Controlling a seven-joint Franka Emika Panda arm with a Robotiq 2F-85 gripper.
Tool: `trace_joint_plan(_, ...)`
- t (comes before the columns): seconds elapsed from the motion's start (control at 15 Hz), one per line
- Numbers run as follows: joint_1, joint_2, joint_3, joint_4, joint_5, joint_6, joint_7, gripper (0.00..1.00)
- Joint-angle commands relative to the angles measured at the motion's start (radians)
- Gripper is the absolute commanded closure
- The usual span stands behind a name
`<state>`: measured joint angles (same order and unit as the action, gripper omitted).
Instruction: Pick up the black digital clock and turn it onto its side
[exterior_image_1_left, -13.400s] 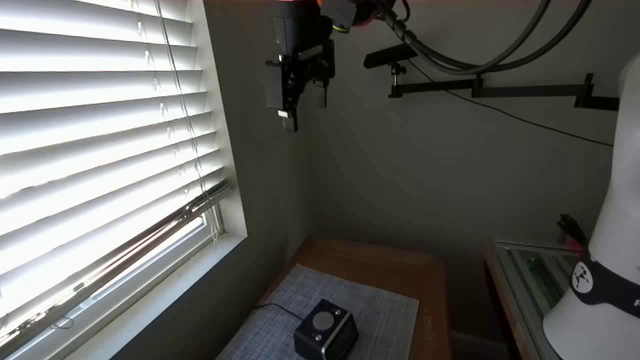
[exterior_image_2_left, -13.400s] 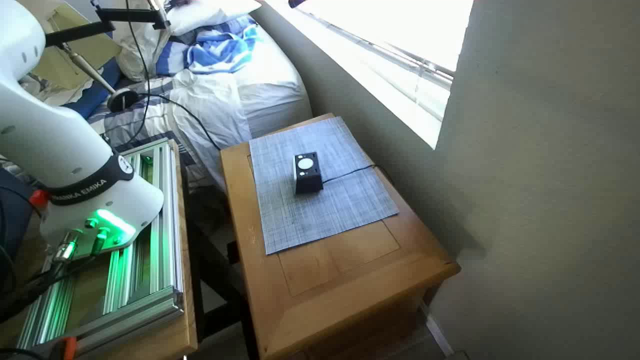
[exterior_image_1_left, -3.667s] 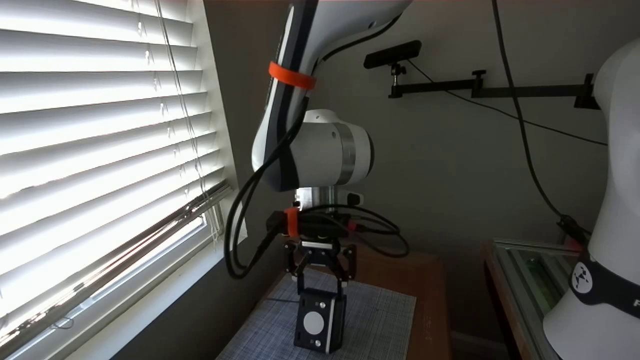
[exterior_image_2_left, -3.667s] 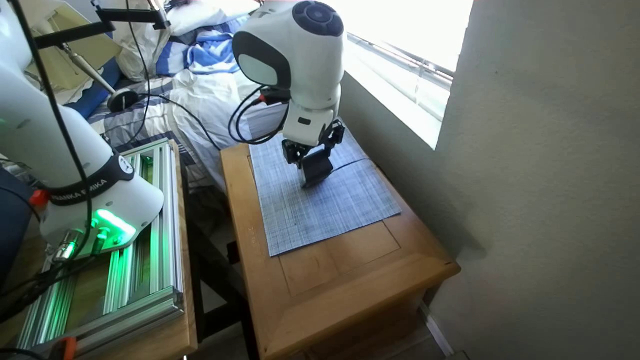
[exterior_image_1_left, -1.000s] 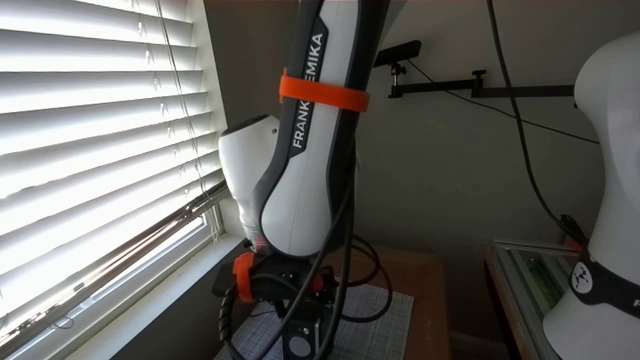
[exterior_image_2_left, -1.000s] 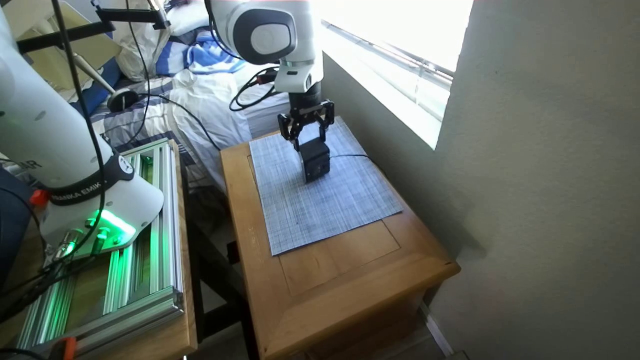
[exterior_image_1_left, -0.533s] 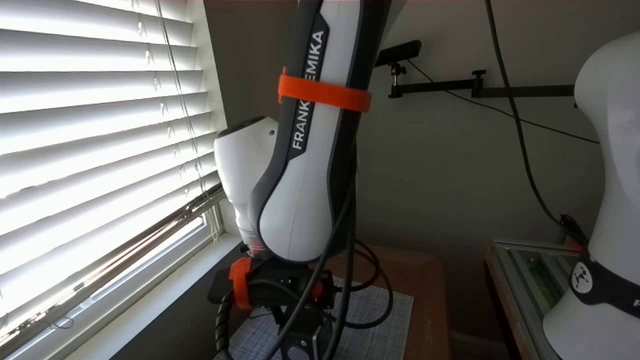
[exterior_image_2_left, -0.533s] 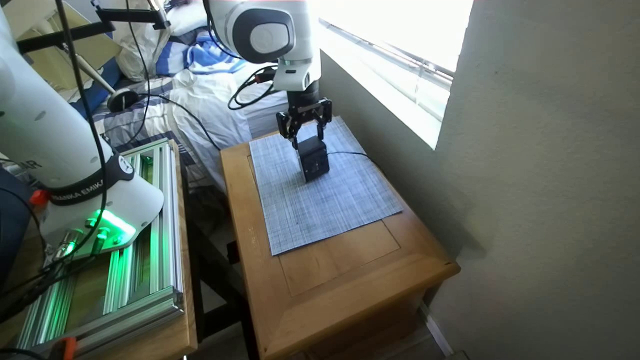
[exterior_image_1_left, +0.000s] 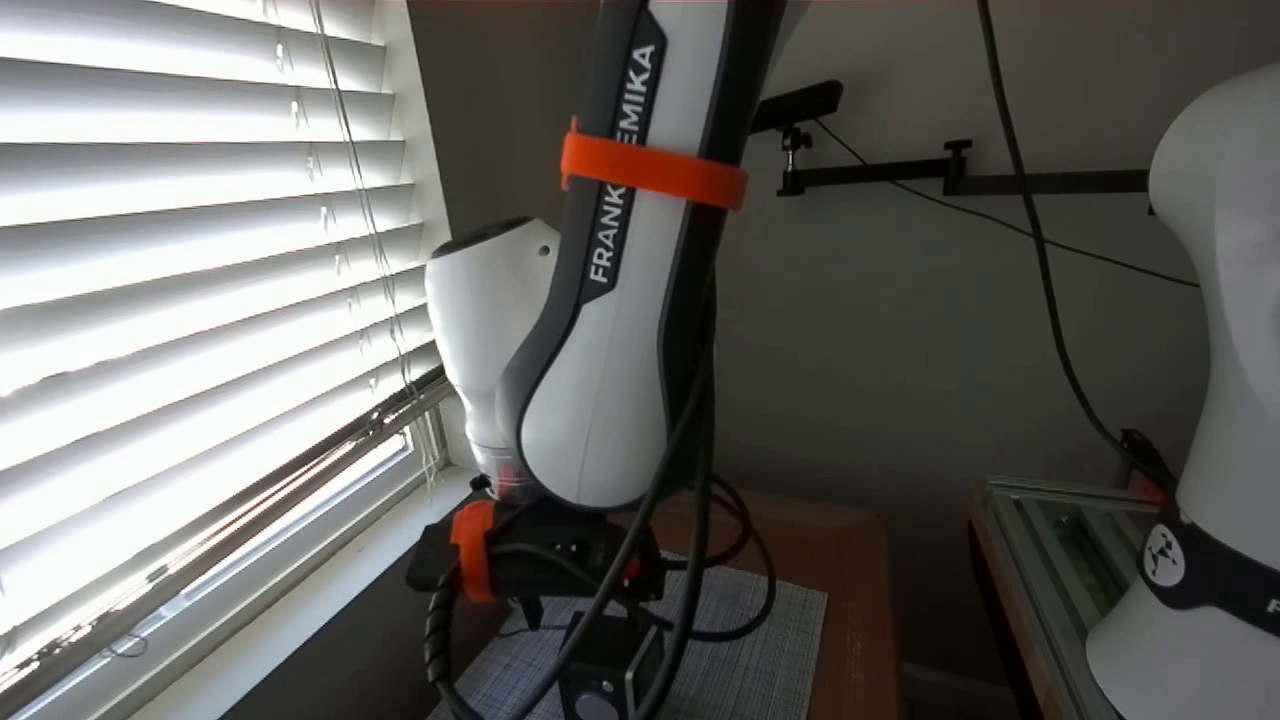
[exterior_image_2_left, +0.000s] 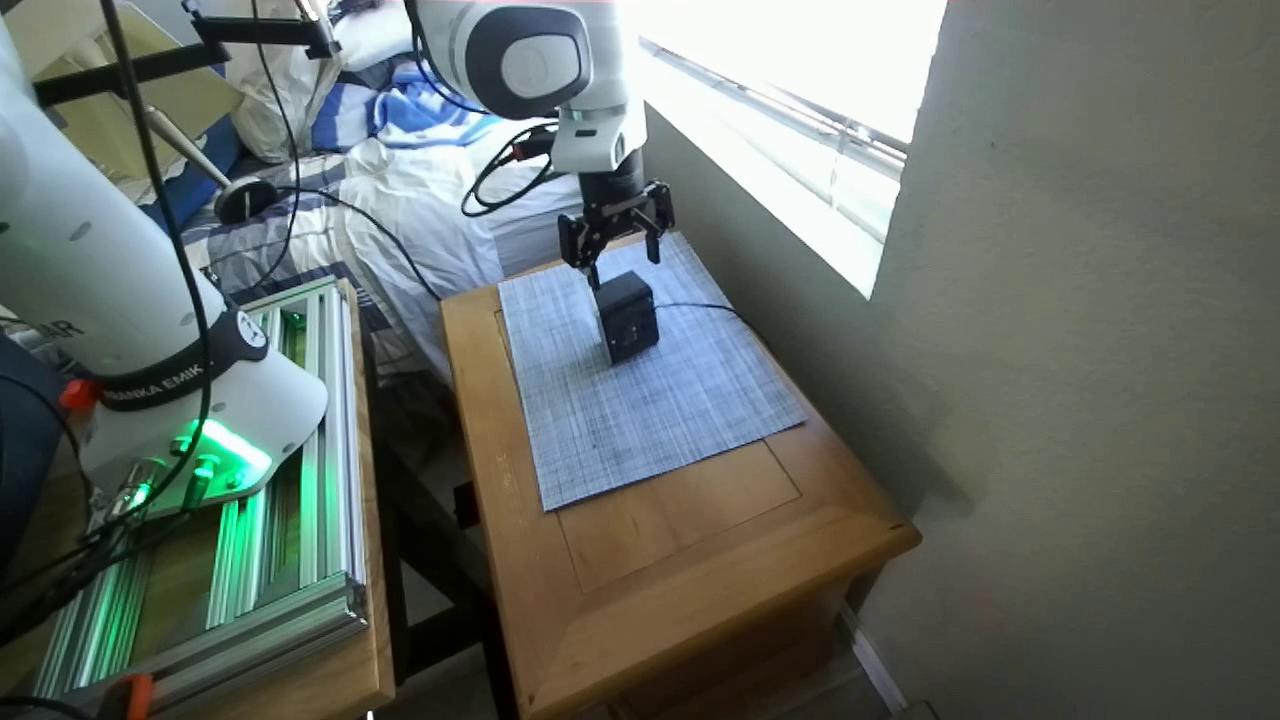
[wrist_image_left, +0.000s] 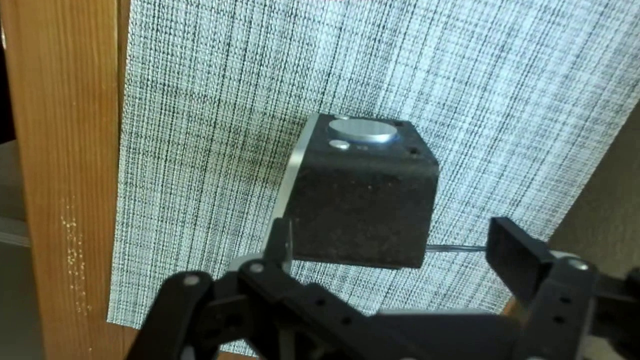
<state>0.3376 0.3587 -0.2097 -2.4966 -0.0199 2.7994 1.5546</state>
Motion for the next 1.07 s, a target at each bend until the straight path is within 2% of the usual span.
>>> trace_joint_plan(0.0,-0.036,-0.087,0.003,-0.036,-0.073,0.001,-0.060,0.00)
trace_joint_plan(0.13,-0.060,-0.130,0.009,-0.045,-0.101,-0.031,-0.138,0.00)
trace_joint_plan(0.27,-0.128,-0.180,0.066,-0.061,-0.064,-0.065,-0.302,0.00)
trace_joint_plan(0.47,-0.192,-0.238,0.108,-0.070,-0.034,-0.138,-0.511,0.00)
trace_joint_plan(0.67,-0.236,-0.293,0.134,-0.079,-0.025,-0.221,-0.698,0.00)
trace_joint_plan(1.0,-0.273,-0.385,0.161,-0.089,0.001,-0.345,-0.927,0.00)
